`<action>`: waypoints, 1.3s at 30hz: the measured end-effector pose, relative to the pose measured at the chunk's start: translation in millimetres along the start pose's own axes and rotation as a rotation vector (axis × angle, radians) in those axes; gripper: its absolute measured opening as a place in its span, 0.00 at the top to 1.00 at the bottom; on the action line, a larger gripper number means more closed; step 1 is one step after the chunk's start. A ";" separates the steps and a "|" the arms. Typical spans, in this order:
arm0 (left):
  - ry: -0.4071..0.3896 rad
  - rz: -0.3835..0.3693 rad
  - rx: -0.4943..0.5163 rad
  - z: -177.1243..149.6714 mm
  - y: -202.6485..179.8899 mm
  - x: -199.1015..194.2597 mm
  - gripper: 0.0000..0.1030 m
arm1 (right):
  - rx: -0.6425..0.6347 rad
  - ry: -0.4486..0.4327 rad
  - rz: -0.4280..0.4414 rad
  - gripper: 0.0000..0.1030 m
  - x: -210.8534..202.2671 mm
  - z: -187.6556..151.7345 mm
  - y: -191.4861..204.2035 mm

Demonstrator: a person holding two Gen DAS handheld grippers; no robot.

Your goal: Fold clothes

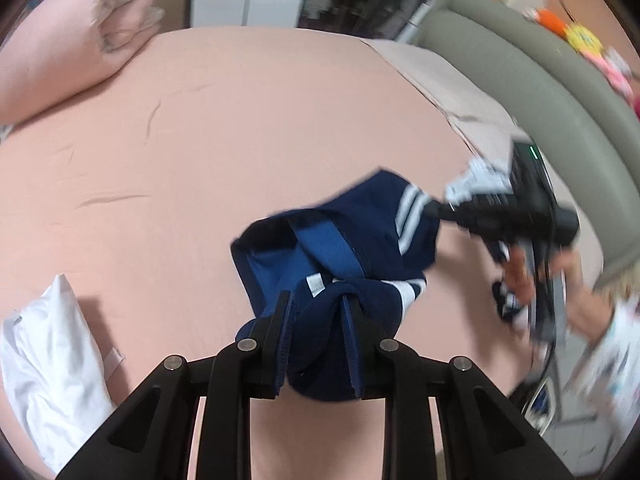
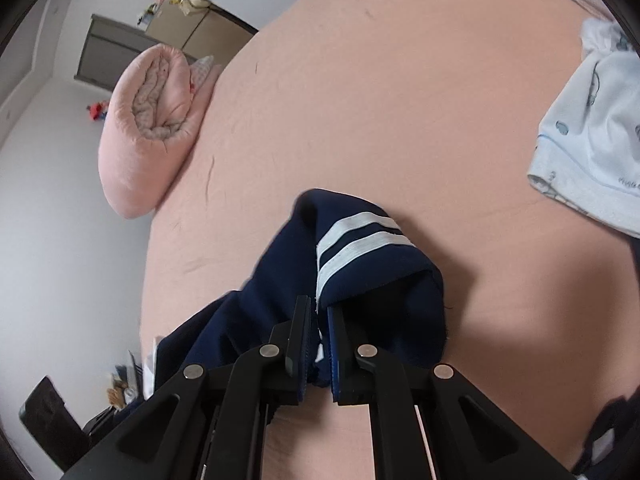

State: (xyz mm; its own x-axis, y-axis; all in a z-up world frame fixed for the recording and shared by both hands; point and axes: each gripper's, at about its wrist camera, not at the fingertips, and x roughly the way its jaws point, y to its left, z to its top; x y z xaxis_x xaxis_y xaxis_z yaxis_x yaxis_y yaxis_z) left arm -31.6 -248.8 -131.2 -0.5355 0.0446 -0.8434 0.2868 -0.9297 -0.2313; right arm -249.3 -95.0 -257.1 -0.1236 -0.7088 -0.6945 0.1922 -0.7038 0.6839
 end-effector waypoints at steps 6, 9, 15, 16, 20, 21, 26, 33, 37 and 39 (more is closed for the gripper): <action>-0.039 0.165 -0.054 26.5 17.7 14.5 0.79 | -0.039 0.007 -0.035 0.94 11.5 5.2 17.9; -0.054 0.282 -0.075 32.5 30.8 26.9 0.79 | -0.044 0.008 -0.057 0.94 18.0 7.5 22.6; -0.077 0.373 -0.038 38.4 32.1 37.2 0.79 | -0.098 0.011 -0.110 0.94 32.1 12.9 40.2; -0.087 0.362 -0.025 36.2 27.8 35.3 0.79 | -0.113 0.014 -0.119 0.94 33.5 12.2 43.2; -0.072 0.340 0.095 19.5 0.0 34.1 0.78 | -0.175 0.022 -0.154 0.94 39.2 9.5 55.2; -0.063 0.348 0.136 13.2 -8.9 35.4 0.76 | -0.189 0.023 -0.162 0.94 40.6 9.4 57.5; -0.046 0.462 0.325 -27.8 -38.6 45.6 0.18 | -0.202 0.037 -0.177 0.94 41.2 7.7 56.4; -0.048 0.569 0.456 -70.4 -52.1 69.3 0.18 | -0.190 0.052 -0.181 0.93 39.9 7.5 48.4; -0.006 0.602 0.399 -82.6 -34.7 85.9 0.18 | -0.177 0.060 -0.182 0.93 39.2 7.2 44.4; 0.005 0.565 0.353 -87.8 -29.2 85.2 0.18 | -0.178 0.063 -0.184 0.93 39.5 7.3 44.1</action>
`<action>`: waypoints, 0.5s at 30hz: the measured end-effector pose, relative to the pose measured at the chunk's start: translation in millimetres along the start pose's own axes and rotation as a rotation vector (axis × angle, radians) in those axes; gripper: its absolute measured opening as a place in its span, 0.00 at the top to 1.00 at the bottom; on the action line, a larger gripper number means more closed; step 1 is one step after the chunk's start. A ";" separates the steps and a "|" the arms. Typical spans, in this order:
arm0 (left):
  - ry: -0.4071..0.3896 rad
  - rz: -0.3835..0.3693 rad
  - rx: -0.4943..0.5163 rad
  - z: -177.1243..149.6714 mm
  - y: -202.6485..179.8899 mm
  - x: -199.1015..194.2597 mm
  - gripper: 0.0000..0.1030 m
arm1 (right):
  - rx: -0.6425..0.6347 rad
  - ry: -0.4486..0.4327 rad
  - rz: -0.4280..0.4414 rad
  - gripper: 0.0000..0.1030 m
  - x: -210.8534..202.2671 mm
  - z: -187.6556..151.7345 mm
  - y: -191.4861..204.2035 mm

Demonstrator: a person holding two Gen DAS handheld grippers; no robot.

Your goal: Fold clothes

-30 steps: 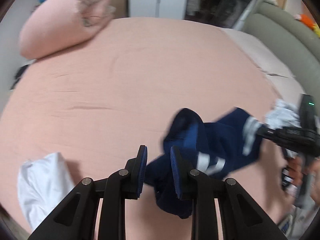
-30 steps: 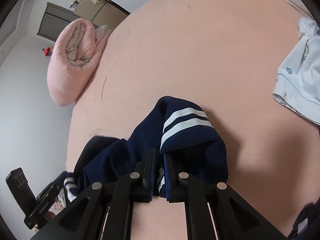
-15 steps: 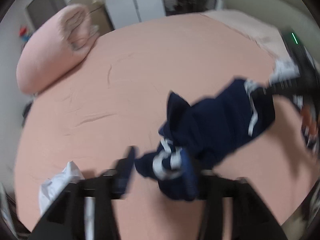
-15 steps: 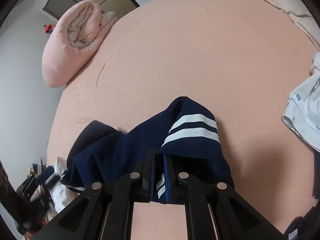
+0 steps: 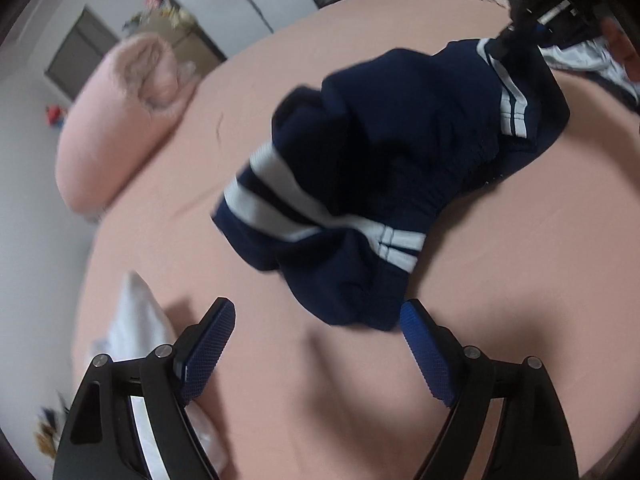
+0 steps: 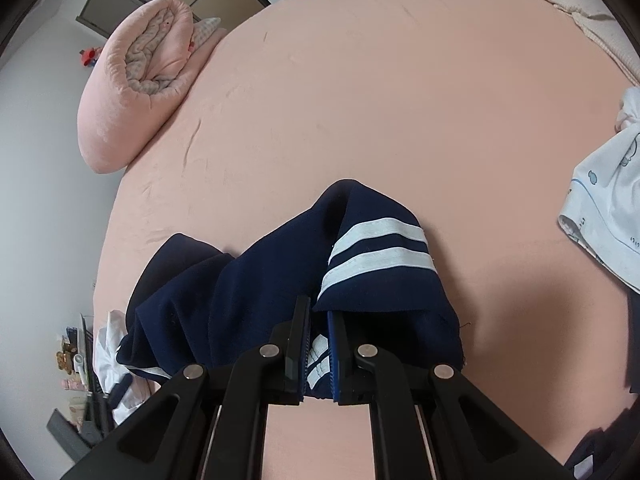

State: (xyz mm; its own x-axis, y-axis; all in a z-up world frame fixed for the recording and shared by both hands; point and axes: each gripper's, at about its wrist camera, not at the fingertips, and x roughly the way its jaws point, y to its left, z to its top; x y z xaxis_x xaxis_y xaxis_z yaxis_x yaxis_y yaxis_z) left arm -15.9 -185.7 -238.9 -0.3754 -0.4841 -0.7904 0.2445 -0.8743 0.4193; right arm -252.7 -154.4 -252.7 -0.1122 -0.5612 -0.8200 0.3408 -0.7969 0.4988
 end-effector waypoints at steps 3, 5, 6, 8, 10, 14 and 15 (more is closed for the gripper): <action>0.000 -0.048 0.019 -4.7 -6.7 3.0 0.18 | -0.003 0.005 0.002 0.93 1.0 1.4 2.2; 0.001 -0.052 0.045 -3.7 -13.9 8.2 0.18 | 0.015 0.011 0.013 0.93 3.1 1.9 0.9; 0.004 -0.050 0.052 -4.4 -17.1 11.1 0.18 | 0.029 0.015 0.019 0.93 4.8 1.7 -0.4; 0.008 -0.042 0.054 -4.5 -17.1 18.7 0.18 | 0.044 0.018 0.021 0.93 7.8 0.9 -1.5; -0.002 -0.008 0.053 -0.7 -18.3 24.9 0.18 | 0.035 0.021 0.009 0.93 9.7 0.3 0.1; -0.032 0.072 0.052 8.2 -14.7 32.1 0.18 | 0.002 0.022 -0.014 0.93 11.7 -1.4 5.8; -0.037 0.071 0.056 10.0 -13.3 34.3 0.18 | 0.000 0.024 -0.015 0.93 12.7 -1.7 6.3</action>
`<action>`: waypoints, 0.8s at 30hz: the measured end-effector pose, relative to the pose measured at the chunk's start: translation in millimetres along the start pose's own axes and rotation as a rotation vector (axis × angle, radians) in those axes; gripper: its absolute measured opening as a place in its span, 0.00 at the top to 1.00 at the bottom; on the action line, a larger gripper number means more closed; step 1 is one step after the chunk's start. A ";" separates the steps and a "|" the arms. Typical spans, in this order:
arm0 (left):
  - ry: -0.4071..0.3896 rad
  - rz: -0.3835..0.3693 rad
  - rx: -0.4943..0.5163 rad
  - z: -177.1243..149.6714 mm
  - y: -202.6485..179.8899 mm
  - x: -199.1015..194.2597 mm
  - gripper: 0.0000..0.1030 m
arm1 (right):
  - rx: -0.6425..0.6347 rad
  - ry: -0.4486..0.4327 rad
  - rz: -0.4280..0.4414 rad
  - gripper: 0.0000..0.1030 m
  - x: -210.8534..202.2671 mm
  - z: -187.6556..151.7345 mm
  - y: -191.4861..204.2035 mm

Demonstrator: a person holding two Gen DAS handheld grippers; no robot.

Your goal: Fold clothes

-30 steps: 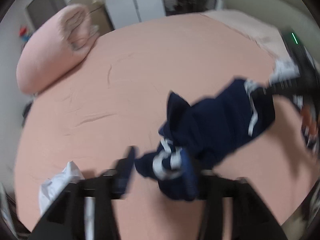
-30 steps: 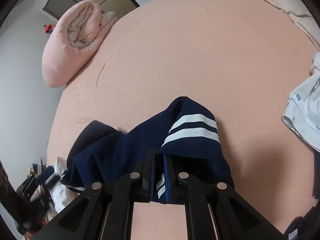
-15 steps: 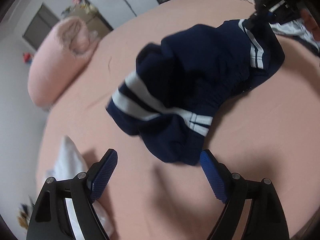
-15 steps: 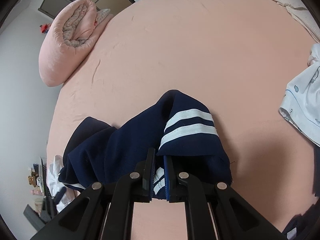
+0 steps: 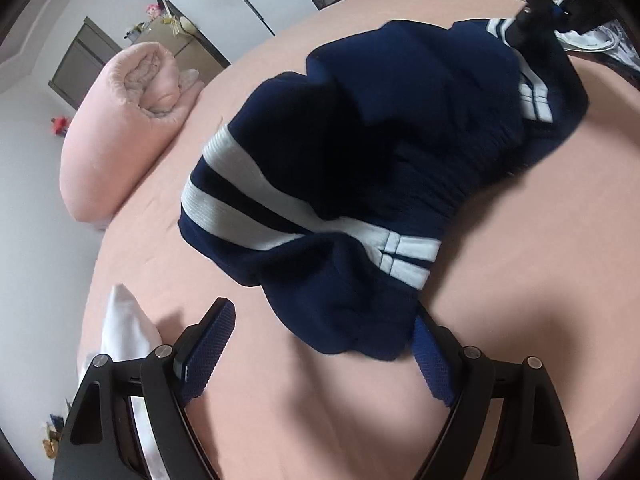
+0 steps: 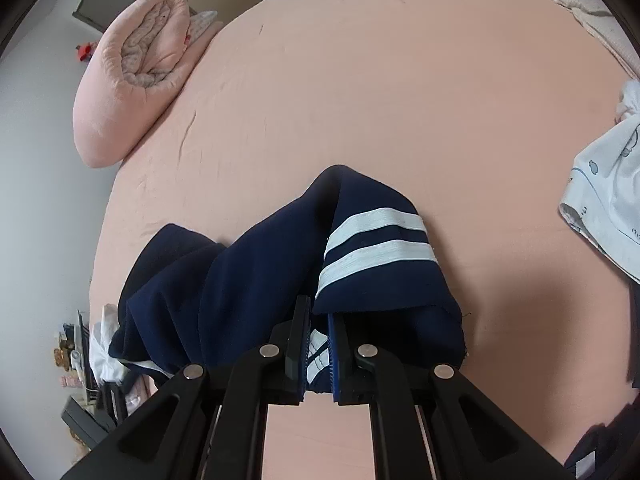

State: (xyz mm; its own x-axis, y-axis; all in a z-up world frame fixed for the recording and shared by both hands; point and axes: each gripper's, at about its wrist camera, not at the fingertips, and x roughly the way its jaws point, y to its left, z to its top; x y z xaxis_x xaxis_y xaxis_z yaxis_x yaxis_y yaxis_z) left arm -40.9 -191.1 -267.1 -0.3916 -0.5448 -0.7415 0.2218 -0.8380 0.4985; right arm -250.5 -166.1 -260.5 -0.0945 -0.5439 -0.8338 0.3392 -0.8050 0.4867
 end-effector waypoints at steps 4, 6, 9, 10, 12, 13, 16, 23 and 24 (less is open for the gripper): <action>0.004 -0.015 -0.004 2.3 1.3 6.3 0.18 | -0.001 0.011 -0.006 0.93 4.8 -1.2 1.7; -0.004 -0.016 0.004 2.1 0.0 8.2 0.18 | -0.002 0.018 -0.010 0.93 7.4 -1.7 2.5; -0.011 -0.041 0.009 2.5 5.0 16.9 0.18 | -0.004 0.026 -0.017 0.93 11.2 -2.9 4.3; -0.011 -0.056 0.008 4.0 7.0 21.6 0.18 | -0.008 0.027 -0.021 0.93 12.2 -3.9 5.6; -0.024 -0.078 0.006 2.9 10.9 22.5 0.18 | -0.021 0.027 -0.029 0.93 13.0 -6.2 8.4; -0.029 -0.083 0.000 2.8 12.7 21.8 0.22 | -0.033 0.025 -0.036 0.93 13.2 -8.0 10.6; -0.028 -0.105 -0.001 3.4 14.4 20.0 0.61 | -0.095 0.022 -0.068 0.93 13.4 -13.8 18.9; -0.010 -0.186 -0.019 13.0 27.9 15.0 0.66 | -0.446 0.013 -0.363 0.45 8.7 -35.3 47.8; -0.008 -0.192 -0.030 14.4 31.7 15.4 0.66 | -0.505 -0.005 -0.393 0.39 5.6 -40.7 52.4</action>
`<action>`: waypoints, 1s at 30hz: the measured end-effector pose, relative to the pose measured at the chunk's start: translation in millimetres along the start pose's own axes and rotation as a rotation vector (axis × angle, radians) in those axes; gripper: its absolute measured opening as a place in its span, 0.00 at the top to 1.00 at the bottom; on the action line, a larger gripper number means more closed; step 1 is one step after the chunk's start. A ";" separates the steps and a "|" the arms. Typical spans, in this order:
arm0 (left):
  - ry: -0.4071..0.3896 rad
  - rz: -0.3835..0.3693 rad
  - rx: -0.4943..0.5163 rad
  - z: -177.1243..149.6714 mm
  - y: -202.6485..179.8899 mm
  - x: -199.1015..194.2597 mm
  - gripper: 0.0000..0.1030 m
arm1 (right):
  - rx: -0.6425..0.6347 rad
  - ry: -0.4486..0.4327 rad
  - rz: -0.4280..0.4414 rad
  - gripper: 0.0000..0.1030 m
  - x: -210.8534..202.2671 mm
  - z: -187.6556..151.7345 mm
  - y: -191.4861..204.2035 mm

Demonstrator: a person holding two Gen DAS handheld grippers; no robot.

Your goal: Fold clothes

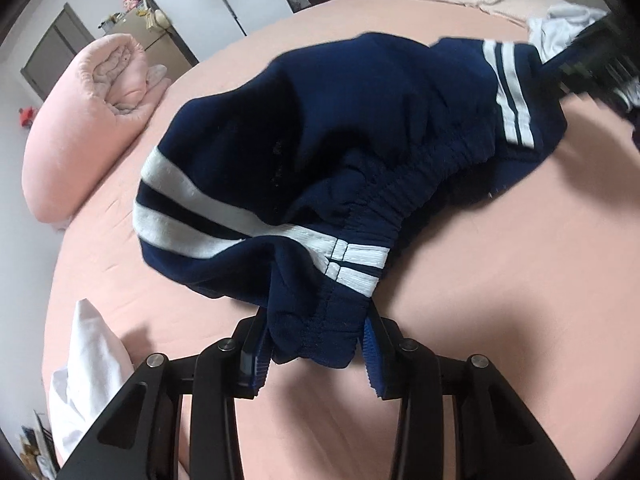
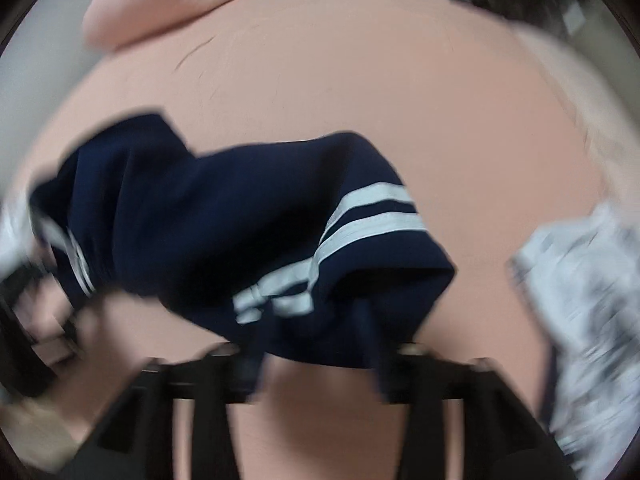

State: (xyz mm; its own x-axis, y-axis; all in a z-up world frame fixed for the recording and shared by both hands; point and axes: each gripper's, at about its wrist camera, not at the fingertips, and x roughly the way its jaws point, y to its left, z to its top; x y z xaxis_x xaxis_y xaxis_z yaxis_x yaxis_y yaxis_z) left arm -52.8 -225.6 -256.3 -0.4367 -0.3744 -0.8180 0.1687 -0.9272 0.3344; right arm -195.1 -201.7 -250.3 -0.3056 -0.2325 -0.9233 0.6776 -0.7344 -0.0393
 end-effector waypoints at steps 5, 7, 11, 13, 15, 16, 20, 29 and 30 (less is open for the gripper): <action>0.004 -0.046 -0.071 6.7 17.2 -3.8 0.71 | -0.145 -0.111 -0.115 0.34 -21.6 -14.3 20.8; -0.005 -0.048 -0.083 11.3 24.0 -6.1 0.72 | -0.153 -0.137 -0.119 0.34 -24.7 -18.0 28.1; -0.016 -0.044 -0.077 15.6 26.1 -9.9 0.72 | -0.158 -0.139 -0.081 0.34 -20.0 -20.4 42.2; -0.011 -0.049 -0.082 22.0 34.8 -5.1 0.72 | -0.156 -0.125 -0.076 0.34 -10.9 -11.7 49.9; -0.003 -0.065 -0.104 21.7 36.8 -6.2 0.72 | -0.148 -0.120 -0.077 0.34 -4.0 -8.2 52.6; 0.001 -0.075 -0.119 20.3 36.2 -8.2 0.72 | -0.145 -0.119 -0.075 0.34 -2.6 -9.9 50.5; 0.018 -0.094 -0.155 11.5 26.8 -16.4 0.72 | -0.114 -0.111 -0.050 0.34 5.9 -9.6 45.0; 0.073 -0.196 -0.296 7.8 41.8 -11.2 0.72 | -0.062 -0.067 -0.093 0.34 34.9 -8.8 41.2; 0.077 -0.201 -0.304 7.2 42.9 -11.1 0.72 | -0.064 -0.069 -0.098 0.34 35.4 -9.7 41.8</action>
State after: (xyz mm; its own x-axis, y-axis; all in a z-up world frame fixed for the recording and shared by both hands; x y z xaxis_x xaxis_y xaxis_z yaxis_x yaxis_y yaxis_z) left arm -47.1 -261.2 -229.4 -0.4218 -0.1732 -0.8900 0.3462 -0.9380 0.0185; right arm -171.2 -234.4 -288.3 -0.4167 -0.2064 -0.8853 0.6827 -0.7141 -0.1548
